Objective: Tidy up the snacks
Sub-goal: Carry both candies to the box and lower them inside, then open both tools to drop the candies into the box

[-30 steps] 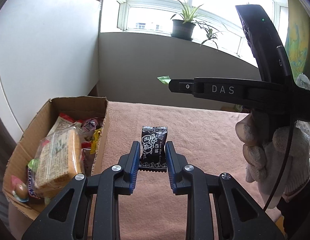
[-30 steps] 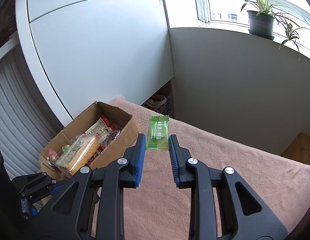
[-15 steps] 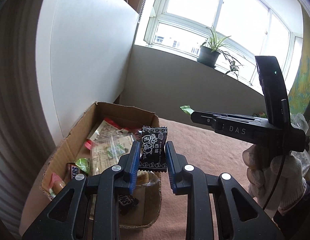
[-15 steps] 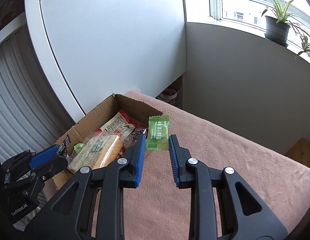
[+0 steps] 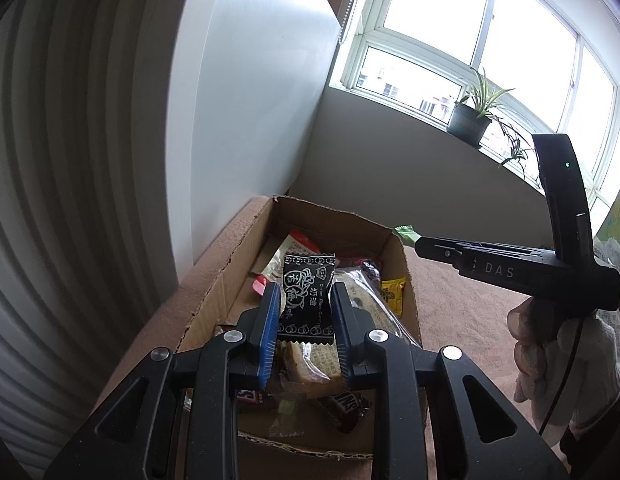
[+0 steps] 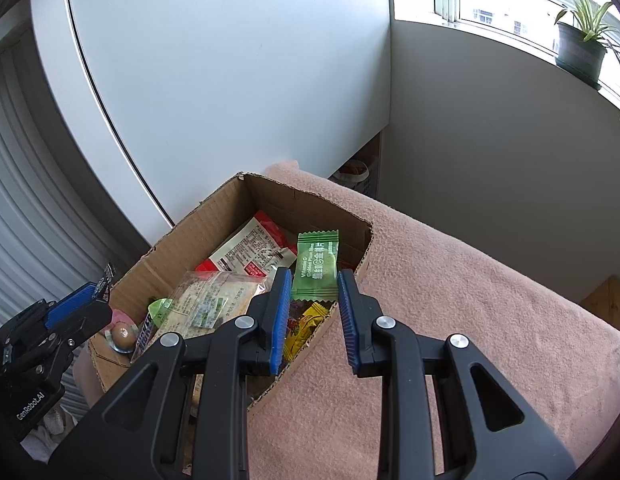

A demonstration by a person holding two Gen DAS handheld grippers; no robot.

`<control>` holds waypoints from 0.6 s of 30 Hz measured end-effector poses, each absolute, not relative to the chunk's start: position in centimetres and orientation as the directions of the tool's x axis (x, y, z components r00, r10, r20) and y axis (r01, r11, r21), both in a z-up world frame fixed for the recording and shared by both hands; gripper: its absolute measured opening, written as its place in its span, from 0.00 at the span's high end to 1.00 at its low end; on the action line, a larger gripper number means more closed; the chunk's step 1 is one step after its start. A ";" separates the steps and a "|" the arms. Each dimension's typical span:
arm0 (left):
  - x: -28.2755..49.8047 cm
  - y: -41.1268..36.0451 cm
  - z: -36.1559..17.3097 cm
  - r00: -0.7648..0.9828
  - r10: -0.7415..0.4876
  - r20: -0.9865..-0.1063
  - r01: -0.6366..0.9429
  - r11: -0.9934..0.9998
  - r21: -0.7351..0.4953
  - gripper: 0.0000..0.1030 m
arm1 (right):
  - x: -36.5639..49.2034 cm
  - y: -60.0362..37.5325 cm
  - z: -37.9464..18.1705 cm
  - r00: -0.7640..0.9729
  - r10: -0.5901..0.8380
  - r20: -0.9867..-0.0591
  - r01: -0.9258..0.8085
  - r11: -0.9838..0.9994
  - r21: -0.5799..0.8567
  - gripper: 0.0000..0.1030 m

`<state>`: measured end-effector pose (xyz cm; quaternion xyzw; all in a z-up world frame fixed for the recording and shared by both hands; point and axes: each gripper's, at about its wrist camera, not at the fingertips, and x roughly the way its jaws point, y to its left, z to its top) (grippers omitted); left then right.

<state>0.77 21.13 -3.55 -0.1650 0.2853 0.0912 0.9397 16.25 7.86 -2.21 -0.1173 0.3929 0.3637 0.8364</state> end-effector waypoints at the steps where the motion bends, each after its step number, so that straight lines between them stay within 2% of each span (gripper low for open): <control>1: 0.8 21.3 -3.7 0.816 0.082 -0.572 -0.270 0.929 -0.252 0.77 | 16.3 8.2 -2.4 0.423 0.516 -0.745 -0.701 0.707 0.092 0.76; 18: 1.2 21.8 -5.4 0.776 0.130 -0.617 -0.307 0.932 -0.190 0.77 | 16.3 11.9 -4.8 0.385 0.517 -0.765 -0.708 0.697 0.115 0.76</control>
